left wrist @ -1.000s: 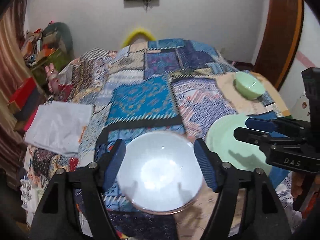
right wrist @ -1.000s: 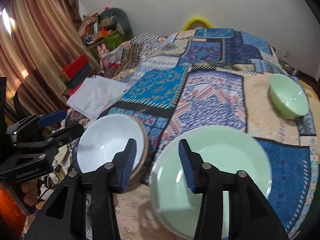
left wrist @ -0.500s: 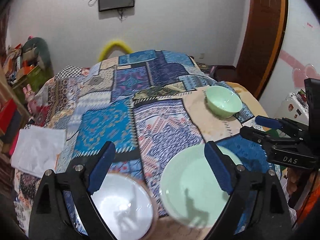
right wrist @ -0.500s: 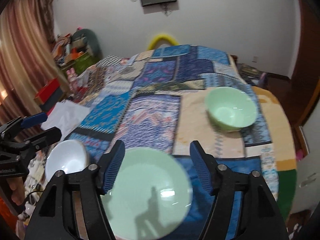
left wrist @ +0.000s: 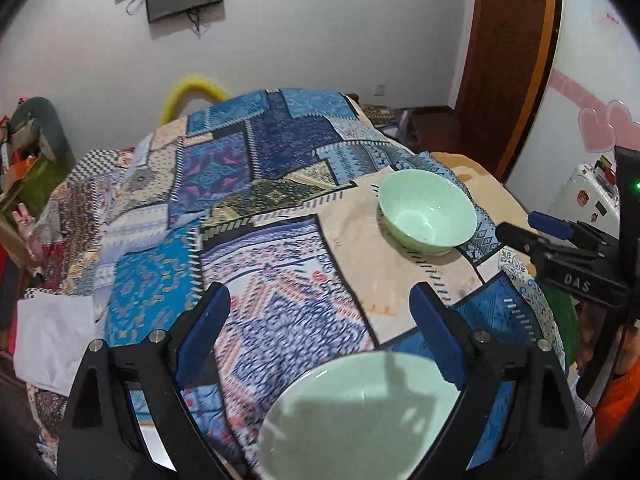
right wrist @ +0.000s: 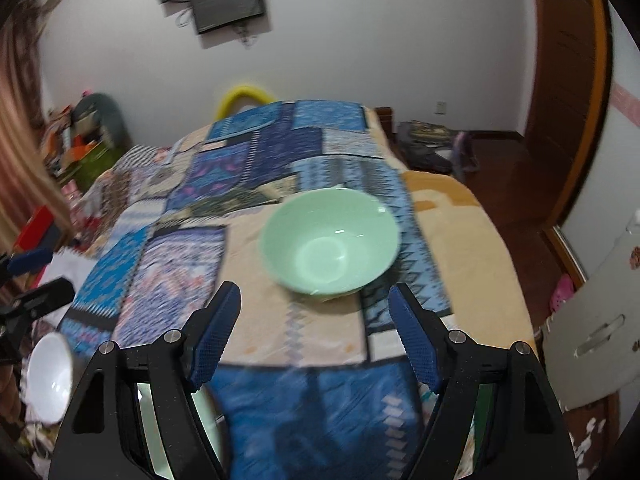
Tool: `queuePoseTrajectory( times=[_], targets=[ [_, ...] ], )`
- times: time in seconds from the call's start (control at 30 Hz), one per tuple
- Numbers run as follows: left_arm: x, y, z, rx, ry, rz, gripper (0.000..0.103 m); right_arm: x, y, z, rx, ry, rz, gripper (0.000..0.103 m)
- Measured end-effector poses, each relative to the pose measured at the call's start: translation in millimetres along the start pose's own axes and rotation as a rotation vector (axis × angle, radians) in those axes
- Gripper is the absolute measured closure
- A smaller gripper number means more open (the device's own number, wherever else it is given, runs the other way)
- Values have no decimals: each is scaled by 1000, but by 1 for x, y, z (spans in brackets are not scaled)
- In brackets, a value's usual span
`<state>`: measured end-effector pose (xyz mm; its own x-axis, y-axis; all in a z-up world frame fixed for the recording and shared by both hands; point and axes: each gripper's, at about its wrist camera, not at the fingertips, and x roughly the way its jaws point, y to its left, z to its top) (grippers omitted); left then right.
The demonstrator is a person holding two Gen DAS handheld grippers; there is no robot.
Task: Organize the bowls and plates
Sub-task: 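Move both grippers toward the mint green bowl on the quilt, then grasp the mint green bowl rim with both grippers and lift it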
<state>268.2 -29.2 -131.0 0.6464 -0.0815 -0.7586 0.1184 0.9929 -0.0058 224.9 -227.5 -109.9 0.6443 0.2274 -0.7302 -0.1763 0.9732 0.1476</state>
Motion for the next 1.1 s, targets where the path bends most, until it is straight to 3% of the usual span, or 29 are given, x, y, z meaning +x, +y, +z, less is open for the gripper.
queuePoseTrajectory(
  times=[0.1, 0.33, 0.43, 0.73, 1.1],
  targets=[
    [24, -5, 10, 2, 25, -12, 11, 19, -19, 6, 51, 17, -14, 31],
    [66, -14, 26, 14, 39, -42, 11, 68, -45, 11, 130, 116, 26, 66],
    [80, -19, 31, 21, 50, -50, 11, 83, -49, 11, 140, 147, 33, 74],
    [119, -24, 38, 25, 83, -47, 12, 110, -53, 12, 136, 198, 35, 83],
    [154, -32, 41, -6, 175, -101, 40, 107, -40, 9, 46, 188, 85, 86]
  ],
)
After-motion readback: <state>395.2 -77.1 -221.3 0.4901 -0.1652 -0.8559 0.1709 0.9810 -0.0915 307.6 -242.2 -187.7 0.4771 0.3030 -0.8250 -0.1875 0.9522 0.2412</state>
